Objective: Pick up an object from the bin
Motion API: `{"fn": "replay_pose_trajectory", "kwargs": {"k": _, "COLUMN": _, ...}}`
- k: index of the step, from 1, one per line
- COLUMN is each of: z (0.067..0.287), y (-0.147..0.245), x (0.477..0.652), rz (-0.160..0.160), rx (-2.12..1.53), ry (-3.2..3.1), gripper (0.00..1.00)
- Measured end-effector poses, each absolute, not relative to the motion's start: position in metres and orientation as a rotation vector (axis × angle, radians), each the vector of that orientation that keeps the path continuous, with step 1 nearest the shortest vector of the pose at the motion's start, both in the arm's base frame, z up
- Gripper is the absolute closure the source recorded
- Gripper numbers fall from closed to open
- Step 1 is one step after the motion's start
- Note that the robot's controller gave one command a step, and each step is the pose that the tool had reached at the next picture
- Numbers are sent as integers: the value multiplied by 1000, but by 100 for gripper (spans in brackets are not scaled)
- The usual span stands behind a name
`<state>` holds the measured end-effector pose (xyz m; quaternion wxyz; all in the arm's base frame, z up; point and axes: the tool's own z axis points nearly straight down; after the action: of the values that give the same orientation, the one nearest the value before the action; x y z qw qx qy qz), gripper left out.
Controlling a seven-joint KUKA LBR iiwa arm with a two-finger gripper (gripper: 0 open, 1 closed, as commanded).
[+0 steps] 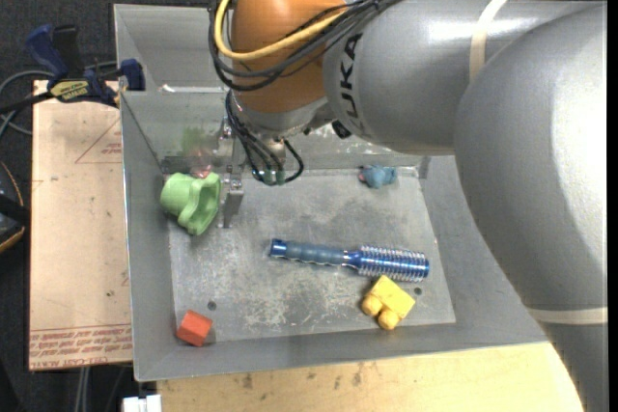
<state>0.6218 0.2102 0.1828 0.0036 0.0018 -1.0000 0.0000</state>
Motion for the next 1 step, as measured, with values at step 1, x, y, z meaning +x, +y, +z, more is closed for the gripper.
{"fn": "replay_pose_trajectory", "kwargs": {"k": 1, "z": 222, "y": 204, "x": 627, "rz": -3, "rx": 201, "ry": -3141, "gripper": 0}}
